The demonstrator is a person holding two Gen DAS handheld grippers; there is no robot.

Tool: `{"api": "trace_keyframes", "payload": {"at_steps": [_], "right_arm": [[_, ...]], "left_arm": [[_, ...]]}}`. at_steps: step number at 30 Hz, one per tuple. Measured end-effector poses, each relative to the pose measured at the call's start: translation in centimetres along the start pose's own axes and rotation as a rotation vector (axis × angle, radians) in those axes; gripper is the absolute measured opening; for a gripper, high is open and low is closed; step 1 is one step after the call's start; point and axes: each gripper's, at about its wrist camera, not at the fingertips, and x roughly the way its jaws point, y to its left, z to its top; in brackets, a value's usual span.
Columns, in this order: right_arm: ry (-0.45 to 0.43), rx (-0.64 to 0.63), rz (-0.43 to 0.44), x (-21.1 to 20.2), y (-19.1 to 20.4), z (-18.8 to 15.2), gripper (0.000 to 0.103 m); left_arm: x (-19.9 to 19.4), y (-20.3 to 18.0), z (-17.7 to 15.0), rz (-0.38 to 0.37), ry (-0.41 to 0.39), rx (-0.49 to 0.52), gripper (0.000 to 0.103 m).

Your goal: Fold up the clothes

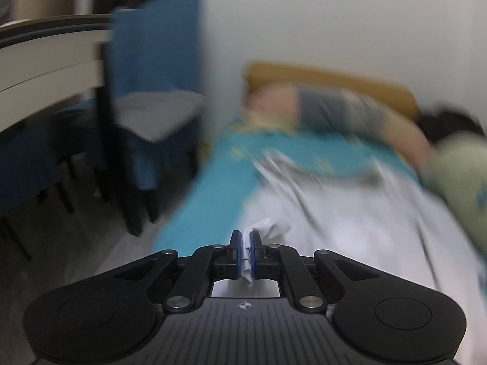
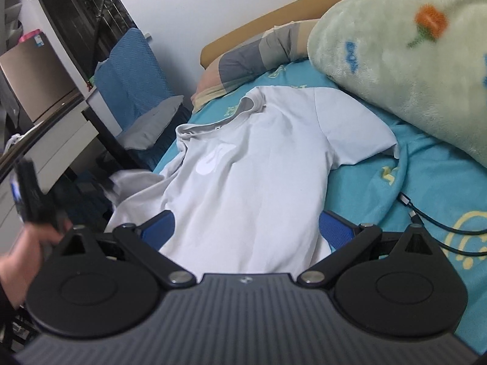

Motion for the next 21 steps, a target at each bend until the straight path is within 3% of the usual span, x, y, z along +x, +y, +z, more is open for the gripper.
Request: {"api": "trace_keyframes", "payload": {"at_steps": [8, 15, 17, 18, 19, 21], "right_arm": [[-0.073, -0.061, -0.038, 2.2, -0.6, -0.1, 0.103], [-0.148, -0.092, -0.086, 4.3, -1.3, 0.3, 0.103], [-0.169, -0.109, -0.101, 4.8, -1.4, 0.4, 0.103], [-0.178, -0.118, -0.108, 5.1, -1.5, 0.4, 0.103], [-0.184, -0.124, -0.114, 5.4, -1.5, 0.5, 0.103], [-0.191, -0.135, -0.117, 5.9, -1.5, 0.5, 0.103]], "left_arm": [[4.7, 9.6, 11.0, 0.17, -0.073, -0.255, 0.005], [12.4, 11.2, 8.5, 0.224, 0.044, -0.248, 0.006], [14.6, 11.6, 7.7, 0.239, 0.079, -0.244, 0.017], [15.7, 11.8, 7.3, 0.247, 0.096, -0.243, 0.03], [15.8, 11.2, 6.9, 0.242, 0.103, -0.213, 0.051], [15.0, 9.6, 6.4, 0.214, 0.104, -0.167, 0.057]]}}
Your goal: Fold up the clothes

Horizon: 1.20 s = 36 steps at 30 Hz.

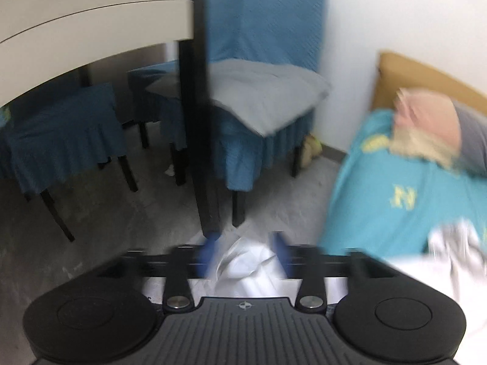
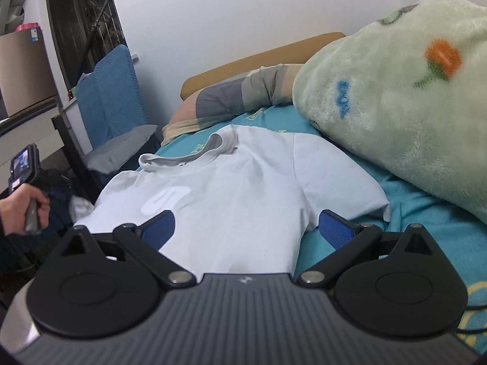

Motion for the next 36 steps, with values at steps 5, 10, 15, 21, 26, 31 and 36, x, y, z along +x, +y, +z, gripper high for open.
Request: {"api": "trace_keyframes", "payload": {"at_steps": [5, 10, 15, 21, 26, 31, 36], "right_arm": [[-0.005, -0.018, 0.012, 0.6, 0.1, -0.1, 0.103], [-0.027, 0.022, 0.031, -0.5, -0.5, 0.4, 0.103], [-0.071, 0.072, 0.049, -2.8, -1.3, 1.3, 0.103], [-0.1, 0.138, 0.06, -6.2, -2.3, 1.9, 0.103], [-0.059, 0.392, 0.122, -7.7, -5.3, 1.6, 0.103], [-0.019, 0.539, 0.146, -7.0, -6.6, 0.7, 0.103], [0.007, 0.647, 0.151, -4.8, -8.1, 0.0, 0.103]], "left_arm": [[-6.7, -3.0, -2.4, -0.152, -0.025, 0.023, 0.067], [-16.0, -5.9, -6.2, -0.247, -0.009, 0.03, 0.076], [-24.6, -8.2, -10.7, -0.316, 0.024, 0.011, 0.083], [-35.0, -11.0, -16.1, -0.398, 0.065, -0.012, 0.091], [-37.0, -10.7, -17.0, -0.403, 0.043, -0.013, 0.098], [-38.8, -10.4, -17.8, -0.406, 0.019, -0.012, 0.102], [-39.7, -10.1, -18.6, -0.392, -0.002, -0.011, 0.103]]}}
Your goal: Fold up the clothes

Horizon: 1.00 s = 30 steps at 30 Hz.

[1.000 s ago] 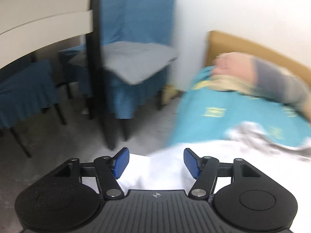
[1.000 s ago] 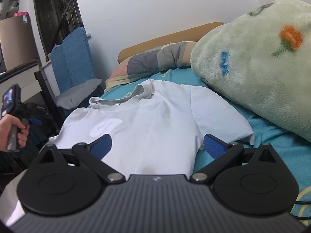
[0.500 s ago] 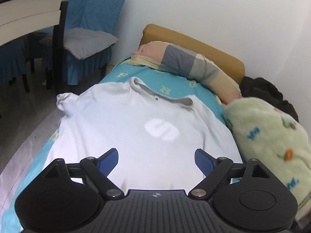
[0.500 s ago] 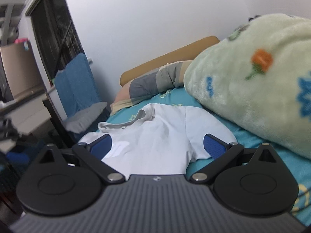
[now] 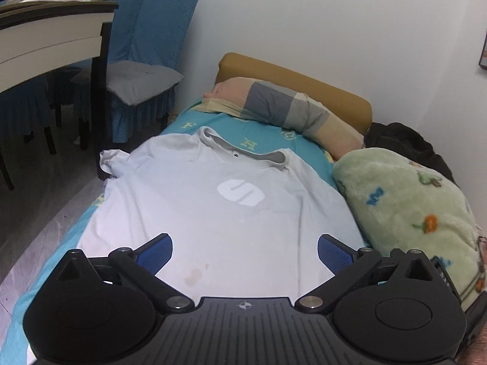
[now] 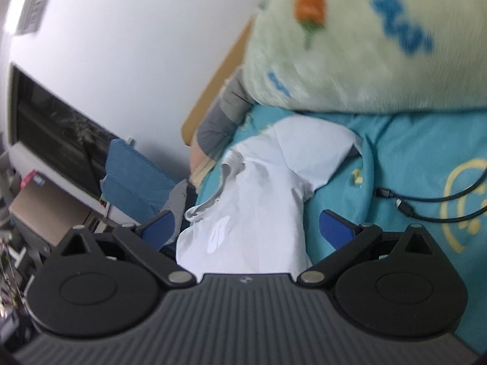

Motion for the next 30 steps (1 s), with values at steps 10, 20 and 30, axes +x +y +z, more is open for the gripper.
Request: {"api": "trace_keyframes", "payload": {"at_steps": [10, 20, 30], "right_arm": [[-0.044, 0.01, -0.074, 11.2, -4.9, 2.4, 0.103], [-0.088, -0.006, -0.023, 18.6, -4.7, 5.7, 0.103], [-0.079, -0.128, -0.142, 17.9, -1.2, 4.0, 0.079]], "left_arm": [[6.4, 3.9, -0.1, 0.012, 0.047, -0.108, 0.103], [12.5, 5.3, 0.5, -0.016, 0.076, -0.237, 0.102], [11.9, 7.2, 1.4, -0.011, 0.047, -0.286, 0.102]]}}
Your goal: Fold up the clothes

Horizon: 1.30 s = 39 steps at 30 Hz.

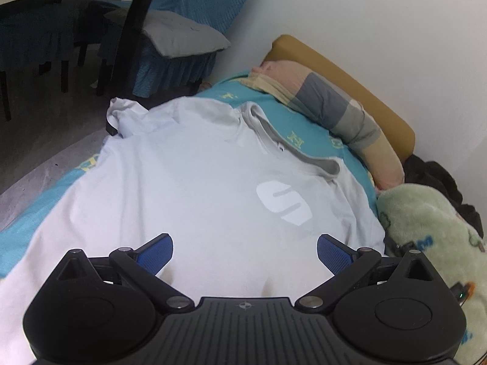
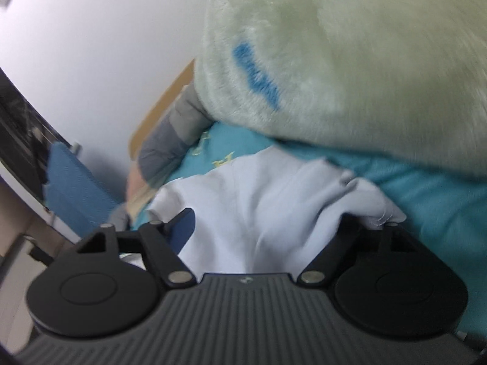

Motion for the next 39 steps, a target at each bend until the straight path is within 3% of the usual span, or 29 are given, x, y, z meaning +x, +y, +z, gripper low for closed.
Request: {"api": "trace_keyframes", "payload": {"at_steps": [3, 12, 17, 21, 23, 24, 26, 27, 30, 33, 36, 39], "right_arm": [[0.011, -0.075, -0.052, 0.4, 1.3, -0.5, 0.079], [-0.023, -0.099, 0.083, -3.3, 3.3, -2.6, 0.08], [0.013, -0.002, 0.016, 0.6, 1.7, -1.3, 0.08], [0.007, -0.039, -0.021, 3.2, 2.0, -0.1, 0.08], [-0.005, -0.134, -0.074, 3.9, 3.4, 0.4, 0.078], [-0.011, -0.188, -0.092, 4.2, 4.3, 0.5, 0.068], [-0.028, -0.325, -0.115, 4.1, 6.8, 0.4, 0.036], [-0.044, -0.416, -0.146, 3.9, 8.5, 0.2, 0.014], [-0.121, -0.697, -0.157, 2.7, 14.7, -1.4, 0.011], [-0.134, -0.969, -0.1, 2.3, 21.0, -5.1, 0.011], [-0.067, -1.203, -0.043, 3.5, 25.0, -11.1, 0.011], [0.071, -1.294, -0.001, 5.6, 26.2, -16.5, 0.011]], "left_arm": [[-1.5, 0.6, 0.5, -0.004, -0.032, -0.011, 0.102], [-2.3, 2.1, 1.1, -0.026, -0.034, -0.074, 0.102], [-1.0, 2.5, 1.0, -0.027, -0.01, -0.095, 0.102], [-0.1, 2.7, 0.9, -0.028, 0.009, -0.112, 0.101], [0.4, 2.9, 0.8, -0.028, 0.018, -0.121, 0.101], [0.6, 2.9, 0.8, -0.029, 0.023, -0.125, 0.1], [0.5, 3.0, 1.1, -0.017, 0.007, -0.12, 0.1], [0.4, 3.1, 1.2, -0.01, -0.002, -0.117, 0.099], [0.1, 3.2, 1.7, 0.009, -0.029, -0.109, 0.099], [-0.4, 3.5, 2.2, 0.037, -0.064, -0.1, 0.099], [-1.3, 4.7, 3.0, 0.085, -0.109, -0.116, 0.099], [-1.5, 6.1, 3.4, 0.113, -0.119, -0.141, 0.099]]}}
